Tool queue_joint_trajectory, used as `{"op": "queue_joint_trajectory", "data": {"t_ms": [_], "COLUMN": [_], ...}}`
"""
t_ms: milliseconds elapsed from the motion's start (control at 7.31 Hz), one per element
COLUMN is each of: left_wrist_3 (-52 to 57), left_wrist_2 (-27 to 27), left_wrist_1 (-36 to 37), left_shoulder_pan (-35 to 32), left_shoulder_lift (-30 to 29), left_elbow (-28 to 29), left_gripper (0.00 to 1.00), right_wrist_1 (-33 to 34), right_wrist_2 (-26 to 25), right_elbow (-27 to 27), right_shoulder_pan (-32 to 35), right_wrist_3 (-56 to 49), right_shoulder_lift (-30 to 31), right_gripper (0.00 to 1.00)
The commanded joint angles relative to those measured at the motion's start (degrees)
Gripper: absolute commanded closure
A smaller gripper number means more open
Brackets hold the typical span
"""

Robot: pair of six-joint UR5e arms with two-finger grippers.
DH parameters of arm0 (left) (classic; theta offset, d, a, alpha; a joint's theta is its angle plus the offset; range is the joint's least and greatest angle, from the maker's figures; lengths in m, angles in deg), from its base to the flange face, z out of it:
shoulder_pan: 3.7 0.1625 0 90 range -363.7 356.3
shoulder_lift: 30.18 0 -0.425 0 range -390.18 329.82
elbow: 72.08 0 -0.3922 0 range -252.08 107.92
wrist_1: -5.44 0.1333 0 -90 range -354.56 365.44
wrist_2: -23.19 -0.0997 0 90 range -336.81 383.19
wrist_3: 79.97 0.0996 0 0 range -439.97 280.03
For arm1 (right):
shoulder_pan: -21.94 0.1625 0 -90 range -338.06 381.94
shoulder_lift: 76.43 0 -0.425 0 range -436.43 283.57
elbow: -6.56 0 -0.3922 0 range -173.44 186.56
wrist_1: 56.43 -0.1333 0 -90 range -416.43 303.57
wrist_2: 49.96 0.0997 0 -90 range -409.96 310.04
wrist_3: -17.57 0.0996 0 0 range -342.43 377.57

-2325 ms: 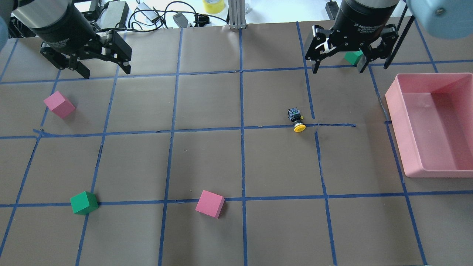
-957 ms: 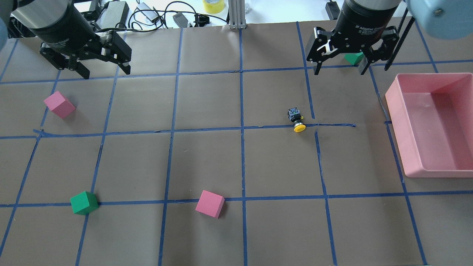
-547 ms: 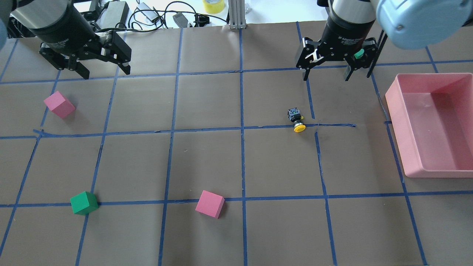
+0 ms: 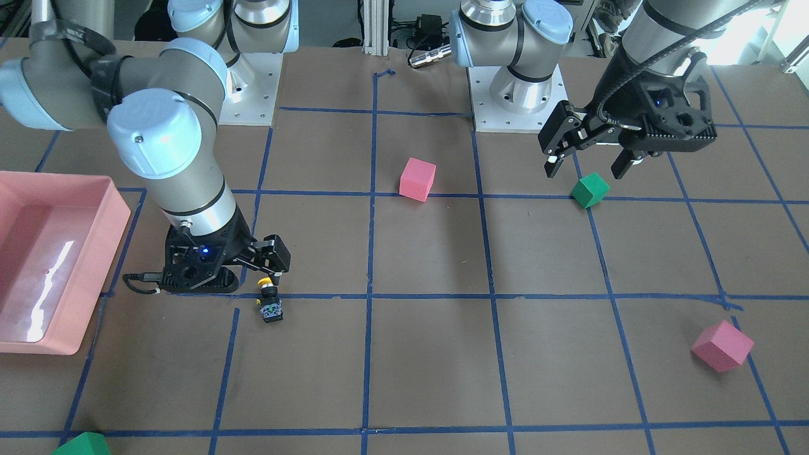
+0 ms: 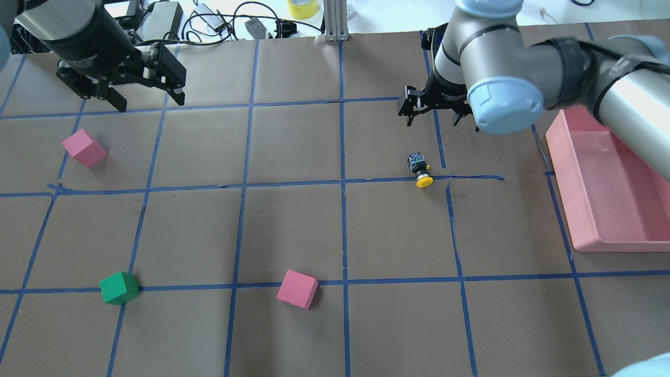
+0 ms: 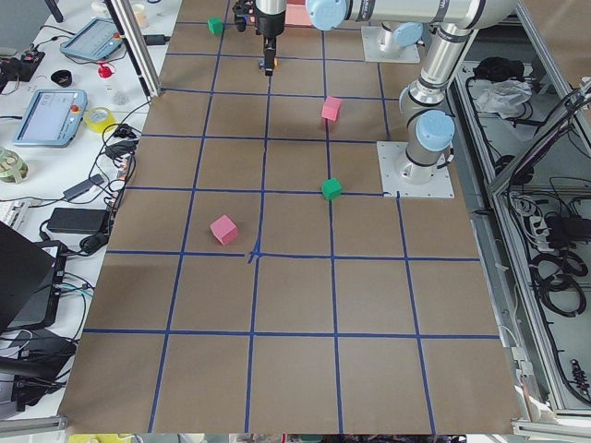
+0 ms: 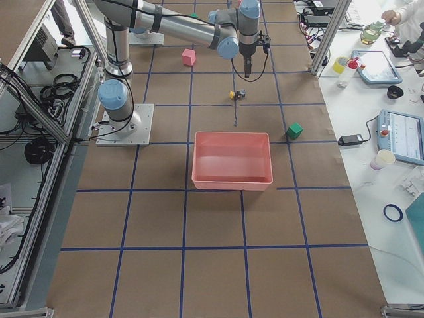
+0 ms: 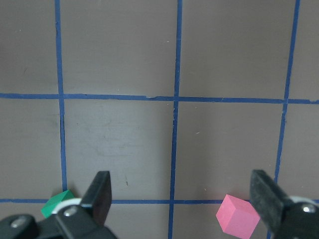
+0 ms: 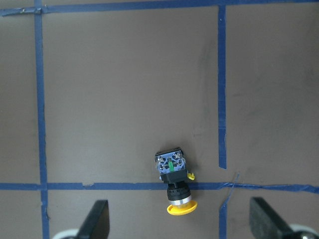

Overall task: Align button upright
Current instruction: 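Move the right gripper down over the black yellow-capped button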

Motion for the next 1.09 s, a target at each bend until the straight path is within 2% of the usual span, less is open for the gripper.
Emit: {"op": "queue_joint_trajectory", "data": {"t_ms": [0,274,684,957], "left_wrist_3": [0.00,-0.09,-0.09,-0.09], "left_wrist_2": [0.00,-0.09,0.00,-0.09], "left_wrist_1": [-0.06,-0.15,-0.06,-0.15], "left_shoulder_pan": [-0.02,-0.02,-0.02,-0.02], "left_shoulder_lift": [0.00,0.00,-0.18,-0.09], "left_elbow": [0.07,0.24,0.15,0.33], "left_gripper": [0.00,0.00,0.00,0.00], "right_wrist_1": [12.55,14.40,15.30,15.39], "right_wrist_2": [-0.10,-0.27,-0.10,-0.10], "right_elbow": [-4.97,-5.06,-6.91,-6.91], "right_shoulder_pan": [1.07,1.08,1.08,1.08], "right_wrist_3": [-4.36,-6.03,-6.13,-6.39], "right_shoulder_lift": [-5.14,-8.22,-9.11,-9.29], "right_gripper": [0.00,0.00,0.04,0.15]}}
